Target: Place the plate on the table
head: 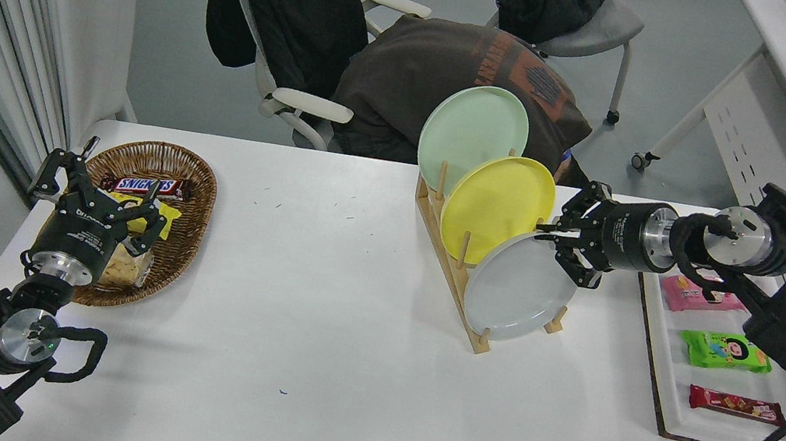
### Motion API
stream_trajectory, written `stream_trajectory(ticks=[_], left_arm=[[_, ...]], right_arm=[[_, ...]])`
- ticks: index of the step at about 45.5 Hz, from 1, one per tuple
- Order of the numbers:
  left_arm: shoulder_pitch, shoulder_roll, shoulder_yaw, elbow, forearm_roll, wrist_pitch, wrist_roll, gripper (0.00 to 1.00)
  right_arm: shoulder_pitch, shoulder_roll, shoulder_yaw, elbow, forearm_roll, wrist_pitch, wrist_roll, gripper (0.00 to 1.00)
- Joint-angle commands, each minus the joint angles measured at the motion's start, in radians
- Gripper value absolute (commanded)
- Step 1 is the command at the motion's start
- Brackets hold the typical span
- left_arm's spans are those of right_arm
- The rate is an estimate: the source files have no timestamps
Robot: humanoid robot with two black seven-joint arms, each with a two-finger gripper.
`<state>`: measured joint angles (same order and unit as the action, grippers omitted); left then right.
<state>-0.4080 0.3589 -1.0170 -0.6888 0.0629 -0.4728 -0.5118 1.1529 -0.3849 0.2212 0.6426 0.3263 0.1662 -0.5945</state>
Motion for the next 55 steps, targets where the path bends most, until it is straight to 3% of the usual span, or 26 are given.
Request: stream_trajectory(ticks=[1, 55], left_arm=[[0.0, 0.0, 0.0, 0.0, 0.0, -0.001, -0.001, 0.98], [0.0, 0.0, 0.0, 0.0, 0.0, -0.001, 0.001, 0.98]], right_arm=[[0.005, -0.008, 0.013, 0.003, 0.0, 0.003, -0.01, 0.02], [0.189, -0.081, 0.058, 0.063, 0.025, 0.045, -0.16, 0.0]])
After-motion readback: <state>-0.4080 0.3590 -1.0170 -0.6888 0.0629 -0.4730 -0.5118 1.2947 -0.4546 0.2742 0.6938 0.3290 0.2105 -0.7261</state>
